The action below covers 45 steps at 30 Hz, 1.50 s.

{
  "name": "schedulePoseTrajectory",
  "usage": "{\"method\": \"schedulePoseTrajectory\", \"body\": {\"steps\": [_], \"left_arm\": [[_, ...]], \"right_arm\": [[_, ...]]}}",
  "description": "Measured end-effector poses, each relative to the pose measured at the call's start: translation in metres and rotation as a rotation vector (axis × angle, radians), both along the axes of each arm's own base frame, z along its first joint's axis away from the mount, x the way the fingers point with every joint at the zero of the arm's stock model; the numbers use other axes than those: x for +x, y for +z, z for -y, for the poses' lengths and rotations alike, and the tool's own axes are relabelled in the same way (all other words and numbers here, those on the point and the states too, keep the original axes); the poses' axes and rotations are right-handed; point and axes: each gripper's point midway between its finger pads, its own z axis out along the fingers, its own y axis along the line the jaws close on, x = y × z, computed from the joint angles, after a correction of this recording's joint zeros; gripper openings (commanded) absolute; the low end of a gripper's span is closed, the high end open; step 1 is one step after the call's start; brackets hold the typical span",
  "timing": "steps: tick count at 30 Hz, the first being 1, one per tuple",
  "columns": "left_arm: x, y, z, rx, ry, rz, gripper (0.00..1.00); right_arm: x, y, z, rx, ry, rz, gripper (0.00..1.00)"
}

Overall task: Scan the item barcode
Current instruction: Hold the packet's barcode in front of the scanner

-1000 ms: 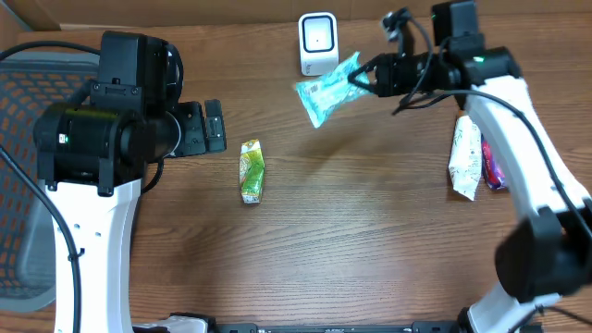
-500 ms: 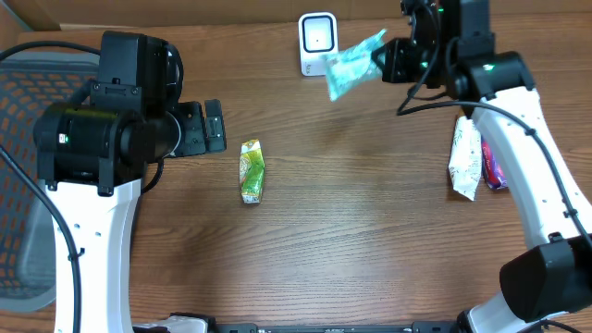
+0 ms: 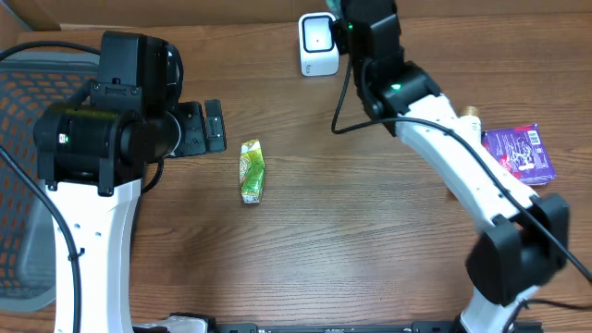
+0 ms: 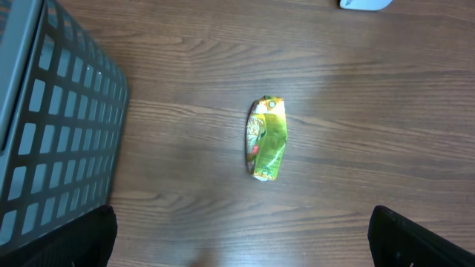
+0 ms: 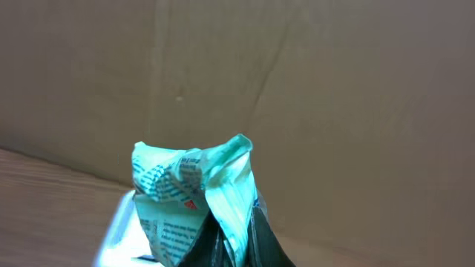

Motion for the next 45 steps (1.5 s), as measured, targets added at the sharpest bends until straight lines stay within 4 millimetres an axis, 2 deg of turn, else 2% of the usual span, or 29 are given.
{"method": "schedulePoseTrajectory", "body": {"steps": [3,8,10,14,23,33,45], "left_arm": [[0.0,0.0,0.0,0.0,0.0,0.0,0.99],[0.0,0.0,0.0,0.0,0.0,0.0,1.0],[0.0,0.0,0.0,0.0,0.0,0.0,1.0],[0.0,0.0,0.0,0.0,0.0,0.0,0.99],[0.0,0.0,0.0,0.0,0.0,0.0,1.0],[0.0,0.0,0.0,0.0,0.0,0.0,1.0],[0.0,0.0,0.0,0.0,0.0,0.0,1.0]], "right_arm": [[0.015,-0.017,-0.004,-0.172,0.014,0.023,0.04],[0.035,-0.059,-0.015,-0.436,0.078,0.011,0.04],[0.042,-0.065,-0.019,-0.481,0.085,0.04,0.04],[0.053,-0.066,-0.027,-0.517,0.095,0.117,0.04],[0.06,-0.067,-0.043,-0.633,0.16,0.207,0.04],[0.069,-0.122,-0.05,-0.766,0.218,0.15,0.04],[0.07,-0.116,-0.052,-0.76,0.21,0.189,0.04]]}}
